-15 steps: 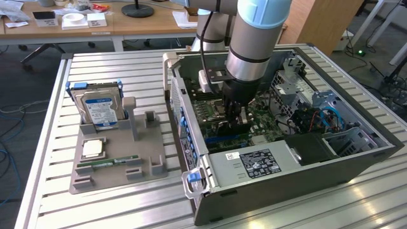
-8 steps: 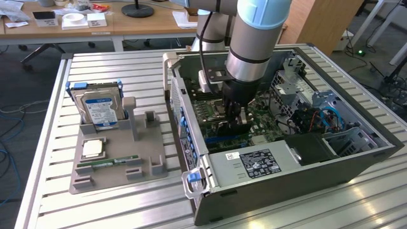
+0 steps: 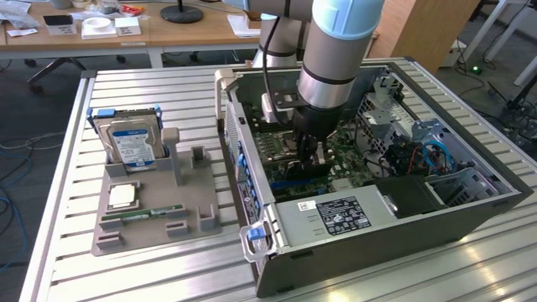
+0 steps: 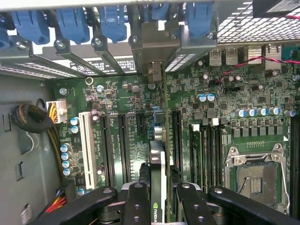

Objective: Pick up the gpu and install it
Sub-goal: 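Insert the gpu into the slot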

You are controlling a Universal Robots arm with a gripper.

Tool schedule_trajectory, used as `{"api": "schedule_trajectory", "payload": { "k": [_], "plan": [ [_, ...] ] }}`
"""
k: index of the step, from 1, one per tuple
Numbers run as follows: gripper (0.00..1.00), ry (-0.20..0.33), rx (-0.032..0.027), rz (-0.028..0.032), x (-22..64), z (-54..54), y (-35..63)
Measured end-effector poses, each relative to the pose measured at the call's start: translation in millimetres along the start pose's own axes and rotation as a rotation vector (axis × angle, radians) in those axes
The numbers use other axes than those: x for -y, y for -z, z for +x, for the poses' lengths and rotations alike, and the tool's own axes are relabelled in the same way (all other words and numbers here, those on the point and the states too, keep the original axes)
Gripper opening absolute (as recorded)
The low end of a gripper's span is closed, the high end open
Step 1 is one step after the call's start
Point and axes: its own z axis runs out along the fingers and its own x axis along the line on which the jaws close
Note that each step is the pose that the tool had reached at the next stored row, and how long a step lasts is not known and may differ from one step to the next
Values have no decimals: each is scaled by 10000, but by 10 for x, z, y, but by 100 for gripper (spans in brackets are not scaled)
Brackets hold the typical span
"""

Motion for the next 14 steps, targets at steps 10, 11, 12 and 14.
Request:
{"api": "schedule_trajectory", "payload": {
  "k": [10, 11, 12, 14],
  "plan": [
    [27, 0, 7, 6, 1, -2, 31],
    [27, 0, 6, 6, 2, -2, 39],
    [27, -1, 7, 5, 1, -3, 42],
    [27, 0, 8, 5, 2, -2, 42]
  ]
}}
